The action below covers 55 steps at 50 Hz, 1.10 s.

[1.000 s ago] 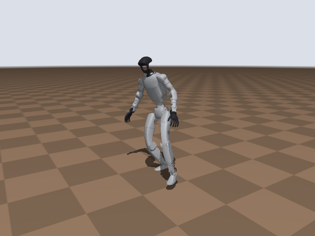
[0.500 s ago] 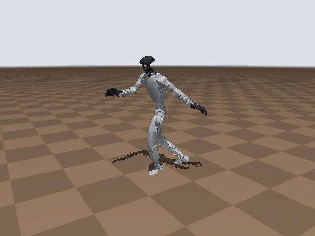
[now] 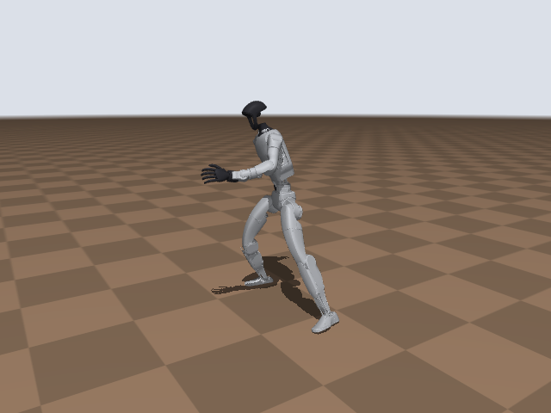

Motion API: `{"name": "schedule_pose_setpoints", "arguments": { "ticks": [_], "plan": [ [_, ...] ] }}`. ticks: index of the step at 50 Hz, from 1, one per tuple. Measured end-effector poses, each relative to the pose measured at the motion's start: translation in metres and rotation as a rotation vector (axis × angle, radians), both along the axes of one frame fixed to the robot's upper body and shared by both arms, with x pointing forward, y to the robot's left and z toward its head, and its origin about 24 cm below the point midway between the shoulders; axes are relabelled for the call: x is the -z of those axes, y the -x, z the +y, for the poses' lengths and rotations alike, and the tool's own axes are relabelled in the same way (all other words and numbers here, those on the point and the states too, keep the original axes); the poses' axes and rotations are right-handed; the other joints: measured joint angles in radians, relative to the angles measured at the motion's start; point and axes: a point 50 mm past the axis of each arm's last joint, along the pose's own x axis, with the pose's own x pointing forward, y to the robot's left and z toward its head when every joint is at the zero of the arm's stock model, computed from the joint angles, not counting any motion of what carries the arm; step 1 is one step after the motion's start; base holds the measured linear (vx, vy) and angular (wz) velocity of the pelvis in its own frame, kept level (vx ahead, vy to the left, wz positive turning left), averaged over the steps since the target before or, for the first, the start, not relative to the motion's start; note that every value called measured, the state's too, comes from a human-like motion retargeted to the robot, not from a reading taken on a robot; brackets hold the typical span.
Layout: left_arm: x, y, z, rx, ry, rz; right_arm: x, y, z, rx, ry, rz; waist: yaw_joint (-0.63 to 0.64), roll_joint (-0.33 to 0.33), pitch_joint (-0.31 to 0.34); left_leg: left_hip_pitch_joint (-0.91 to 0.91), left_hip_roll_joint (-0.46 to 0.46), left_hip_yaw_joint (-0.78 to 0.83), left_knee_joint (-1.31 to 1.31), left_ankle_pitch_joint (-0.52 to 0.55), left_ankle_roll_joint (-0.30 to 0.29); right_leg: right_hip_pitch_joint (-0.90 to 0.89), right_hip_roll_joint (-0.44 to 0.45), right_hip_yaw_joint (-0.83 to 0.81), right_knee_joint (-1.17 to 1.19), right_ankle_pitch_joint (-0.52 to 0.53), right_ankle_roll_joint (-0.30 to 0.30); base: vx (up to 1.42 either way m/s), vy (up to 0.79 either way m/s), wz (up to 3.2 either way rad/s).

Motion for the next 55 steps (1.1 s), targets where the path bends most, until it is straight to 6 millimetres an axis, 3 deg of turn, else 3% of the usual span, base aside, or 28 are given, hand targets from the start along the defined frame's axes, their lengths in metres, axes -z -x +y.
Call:
{"name": "schedule_pose_setpoints", "arguments": {
  "ticks": [3, 5, 8, 10, 12, 13, 15, 17, 18, 20, 23, 25, 28, 30, 33, 35, 37, 41, 44, 47, 49, 52, 55],
  "plan": [
    [0.059, 0.012, 0.036, -0.111, 0.149, 0.213, -0.007, -0.053, -0.020, 0.017, 0.068, -0.162, -0.081, -0.026, -0.028, -0.019, 0.063, 0.096, 0.094, 0.124, 0.050, -0.011, 0.082, 0.005, 0.096, -0.086, -0.078, 0.13, -0.98, -0.42],
    [0.096, 0.024, 0.045, -0.120, 0.243, 0.333, -0.013, -0.094, -0.025, 0.010, 0.080, -0.275, -0.103, -0.058, -0.029, -0.070, 0.070, 0.154, 0.235, 0.092, 0.091, 0.015, 0.112, 0.006, 0.122, -0.123, -0.123, 0.12, -0.94, -0.28],
    [0.123, 0.042, 0.055, -0.114, 0.197, 0.422, -0.032, -0.168, -0.029, -0.114, 0.072, -0.444, -0.063, -0.091, -0.015, -0.153, 0.020, 0.224, 0.349, -0.023, 0.095, 0.054, 0.158, -0.001, 0.116, -0.139, -0.152, 0.10, -0.87, -0.39],
    [0.119, 0.051, 0.070, -0.137, 0.068, 0.420, -0.055, -0.221, -0.028, -0.263, 0.096, -0.574, 0.006, -0.106, -0.007, -0.202, -0.034, 0.294, 0.338, -0.041, 0.090, 0.076, 0.200, -0.011, 0.076, -0.117, -0.156, 0.09, -0.88, -0.46],
    [0.095, 0.057, 0.090, -0.185, -0.073, 0.361, -0.087, -0.265, -0.024, -0.447, 0.162, -0.722, 0.115, -0.146, -0.013, -0.244, -0.110, 0.420, 0.290, -0.040, 0.123, 0.107, 0.234, -0.017, -0.027, -0.059, -0.143, 0.14, -0.93, -0.41],
    [0.083, 0.060, 0.099, -0.204, -0.146, 0.335, -0.102, -0.279, -0.021, -0.543, 0.196, -0.794, 0.173, -0.168, -0.020, -0.269, -0.144, 0.483, 0.284, -0.038, 0.135, 0.145, 0.253, -0.026, -0.111, -0.017, -0.134, 0.20, -0.97, -0.27],
    [0.056, 0.061, 0.108, -0.229, -0.143, 0.241, -0.130, -0.299, -0.012, -0.714, 0.223, -0.881, 0.296, -0.267, -0.046, -0.262, -0.341, 0.660, 0.096, 0.022, 0.173, 0.213, 0.245, -0.018, -0.345, 0.125, -0.074, 0.22, -1.01, -0.06],
    [0.056, 0.067, 0.113, -0.228, -0.119, 0.238, -0.142, -0.304, -0.012, -0.783, 0.186, -0.909, 0.350, -0.338, -0.079, -0.257, -0.527, 0.796, 0.004, 0.101, 0.157, 0.360, 0.242, -0.049, -0.663, 0.376, -0.018, 0.29, -1.00, 0.60],
    [0.062, 0.072, 0.116, -0.227, -0.100, 0.262, -0.145, -0.304, -0.015, -0.777, 0.161, -0.910, 0.358, -0.358, -0.100, -0.252, -0.603, 0.856, -0.004, 0.133, 0.148, 0.429, 0.249, -0.074, -0.806, 0.520, 0.015, 0.31, -0.98, 0.90],
    [0.081, 0.083, 0.126, -0.223, -0.070, 0.354, -0.148, -0.304, -0.024, -0.715, 0.134, -0.915, 0.363, -0.348, -0.151, -0.225, -0.693, 0.928, 0.022, 0.184, 0.148, 0.507, 0.302, -0.109, -0.953, 0.679, 0.075, 0.29, -0.97, 0.78],
    [0.104, 0.101, 0.143, -0.239, -0.019, 0.505, -0.154, -0.303, -0.036, -0.594, 0.188, -0.961, 0.389, -0.243, -0.198, -0.134, -0.712, 0.887, 0.082, 0.188, 0.183, 0.585, 0.405, -0.114, -0.953, 0.607, 0.062, 0.24, -0.95, -0.03],
    [0.116, 0.113, 0.153, -0.261, -0.009, 0.583, -0.156, -0.302, -0.037, -0.529, 0.225, -1.013, 0.436, -0.171, -0.210, -0.056, -0.705, 0.831, 0.103, 0.176, 0.197, 0.667, 0.419, -0.249, -0.928, 0.564, 0.015, 0.25, -0.92, -1.04],
    [0.129, 0.138, 0.169, -0.303, -0.052, 0.694, -0.152, -0.300, -0.027, -0.473, 0.199, -1.103, 0.523, -0.003, -0.241, 0.064, -0.610, 0.604, 0.063, 0.131, 0.106, 0.756, 0.398, -0.580, -0.665, 0.402, -0.109, 0.31, -0.88, -1.62],
    [0.132, 0.153, 0.179, -0.336, -0.095, 0.736, -0.147, -0.301, -0.016, -0.454, 0.132, -1.159, 0.560, 0.096, -0.275, 0.117, -0.502, 0.479, 0.039, -0.093, 0.090, 0.714, 0.336, -0.643, -0.319, 0.265, -0.169, 0.31, -0.83, -1.26],
    [0.130, 0.161, 0.193, -0.446, -0.058, 0.698, -0.138, -0.305, -0.002, -0.424, 0.058, -1.178, 0.531, 0.030, -0.212, 0.035, -0.440, 0.486, 0.264, -0.448, 0.255, 0.486, 0.067, -0.496, 0.219, 0.158, -0.150, 0.12, -0.84, -0.09],
    [0.134, 0.158, 0.200, -0.556, 0.008, 0.666, -0.123, -0.301, 0.005, -0.376, 0.061, -1.130, 0.465, -0.043, -0.120, -0.101, -0.389, 0.448, 0.551, -0.532, 0.309, 0.368, -0.097, -0.391, 0.414, 0.116, -0.122, -0.04, -0.90, 1.16],
    [0.151, 0.147, 0.198, -0.658, 0.080, 0.695, -0.096, -0.286, 0.016, -0.324, 0.076, -1.020, 0.396, -0.075, -0.032, -0.199, -0.335, 0.379, 0.705, -0.532, 0.271, 0.292, -0.188, -0.311, 0.443, 0.079, -0.107, -0.10, -0.89, 1.40],
    [0.196, 0.113, 0.162, -0.613, 0.103, 0.904, -0.038, -0.232, 0.032, -0.258, 0.050, -0.731, 0.279, -0.087, 0.076, -0.263, -0.281, 0.248, 0.677, -0.488, 0.190, 0.247, -0.235, -0.182, 0.135, 0.086, -0.085, -0.16, -0.86, 1.20],
    [0.206, 0.090, 0.128, -0.440, -0.083, 0.953, -0.016, -0.185, 0.027, -0.156, 0.071, -0.589, 0.177, -0.093, 0.101, -0.300, -0.266, 0.175, 0.585, -0.417, 0.104, 0.318, -0.223, -0.082, -0.330, 0.186, -0.030, -0.16, -0.86, 1.18],
    [0.196, 0.069, 0.092, -0.251, -0.311, 0.861, -0.006, -0.138, 0.018, -0.007, 0.087, -0.525, 0.091, -0.124, 0.075, -0.345, -0.293, 0.135, 0.477, -0.328, 0.021, 0.362, -0.275, -0.021, -0.687, 0.277, 0.075, -0.16, -0.87, 1.04],
    [0.190, 0.058, 0.061, -0.103, -0.369, 0.793, -0.004, -0.106, 0.009, 0.063, 0.071, -0.493, 0.052, -0.147, 0.031, -0.359, -0.349, 0.144, 0.360, -0.236, 0.000, 0.346, -0.354, -0.100, -0.773, 0.321, 0.138, -0.29, -0.76, 0.90],
    [0.192, 0.055, 0.019, 0.087, -0.337, 0.761, -0.004, -0.061, -0.003, 0.103, 0.025, -0.420, 0.040, -0.131, -0.022, -0.314, -0.351, 0.185, 0.179, -0.127, 0.000, 0.316, -0.389, -0.244, -0.768, 0.371, 0.149, -0.27, -0.78, 0.02],
    [0.209, 0.064, -0.002, 0.196, -0.279, 0.833, -0.008, -0.018, -0.010, 0.133, 0.003, -0.324, 0.045, -0.094, -0.057, -0.175, -0.271, 0.229, 0.041, -0.093, 0.000, 0.283, -0.346, -0.193, -0.642, 0.298, 0.144, 0.00, -0.97, -0.74]
  ]
}}
